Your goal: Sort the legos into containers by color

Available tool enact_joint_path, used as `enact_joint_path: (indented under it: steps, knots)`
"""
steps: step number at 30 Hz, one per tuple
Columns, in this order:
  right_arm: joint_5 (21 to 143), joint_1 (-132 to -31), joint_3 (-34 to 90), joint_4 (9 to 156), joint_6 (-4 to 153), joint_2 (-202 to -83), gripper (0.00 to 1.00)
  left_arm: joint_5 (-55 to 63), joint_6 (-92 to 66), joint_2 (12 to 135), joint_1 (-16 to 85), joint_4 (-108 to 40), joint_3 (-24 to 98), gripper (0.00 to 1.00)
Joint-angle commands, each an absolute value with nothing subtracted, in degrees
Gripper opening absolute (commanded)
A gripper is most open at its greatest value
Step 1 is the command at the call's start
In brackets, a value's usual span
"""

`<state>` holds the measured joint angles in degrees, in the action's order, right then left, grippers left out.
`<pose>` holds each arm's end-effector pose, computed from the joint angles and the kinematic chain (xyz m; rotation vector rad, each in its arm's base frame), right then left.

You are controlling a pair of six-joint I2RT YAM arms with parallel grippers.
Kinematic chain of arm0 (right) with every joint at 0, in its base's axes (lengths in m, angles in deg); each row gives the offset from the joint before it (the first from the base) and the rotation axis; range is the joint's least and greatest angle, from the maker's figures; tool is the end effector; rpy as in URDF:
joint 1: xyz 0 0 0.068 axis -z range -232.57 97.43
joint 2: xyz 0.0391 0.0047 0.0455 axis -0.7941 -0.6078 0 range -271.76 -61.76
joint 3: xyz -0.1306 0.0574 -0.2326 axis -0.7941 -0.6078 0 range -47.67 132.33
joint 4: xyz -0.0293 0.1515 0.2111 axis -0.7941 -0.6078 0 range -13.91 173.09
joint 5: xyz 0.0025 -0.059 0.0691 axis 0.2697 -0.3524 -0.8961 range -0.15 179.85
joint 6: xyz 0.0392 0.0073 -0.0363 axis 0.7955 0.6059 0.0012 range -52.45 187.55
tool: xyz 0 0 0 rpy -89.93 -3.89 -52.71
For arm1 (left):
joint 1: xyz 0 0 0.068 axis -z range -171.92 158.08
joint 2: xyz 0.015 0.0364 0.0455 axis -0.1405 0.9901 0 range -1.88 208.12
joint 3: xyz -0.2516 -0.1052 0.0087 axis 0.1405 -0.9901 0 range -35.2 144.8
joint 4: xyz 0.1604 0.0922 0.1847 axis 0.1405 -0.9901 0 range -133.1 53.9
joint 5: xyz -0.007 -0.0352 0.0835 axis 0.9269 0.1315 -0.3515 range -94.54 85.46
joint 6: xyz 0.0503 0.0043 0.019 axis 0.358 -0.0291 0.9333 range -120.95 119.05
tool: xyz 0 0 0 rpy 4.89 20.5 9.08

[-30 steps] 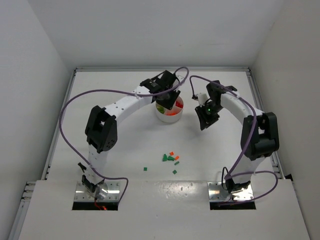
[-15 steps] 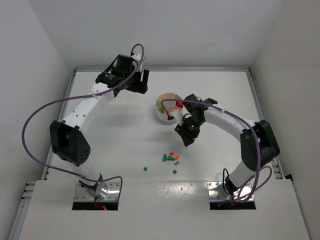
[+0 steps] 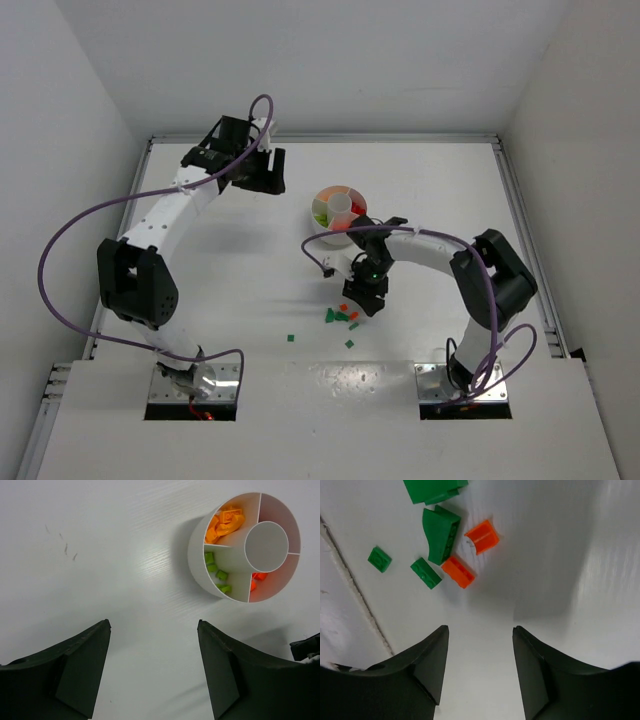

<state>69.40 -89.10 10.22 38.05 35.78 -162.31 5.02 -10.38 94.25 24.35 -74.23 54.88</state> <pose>0.2284 0.1847 0.1439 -1.7307 2.5319 0.5552 0.3596 -0.1111 0.3338 0.2244 2.3558 -0.4152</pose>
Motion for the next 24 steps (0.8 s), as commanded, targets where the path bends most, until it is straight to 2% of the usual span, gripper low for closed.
enact_joint_path:
  steps: [1,9,14,24]
  knots:
    - [66.3,-90.3,10.4,41.1,28.0,-163.3,0.55,7.1,-10.2,94.2,23.2,-74.2,55.4,0.76]
    - [75.2,-95.7,6.8,49.3,23.3,-164.6,0.53,8.7,-10.2,94.7,21.0,-75.3,54.4,0.76]
    - [75.2,-98.1,7.3,50.0,21.4,-166.4,0.47,10.0,-9.6,95.8,18.5,-75.9,54.4,0.76]
    - [75.0,-99.9,3.8,46.5,17.7,-167.1,0.47,12.7,-9.6,97.0,16.1,-77.0,54.4,0.76]
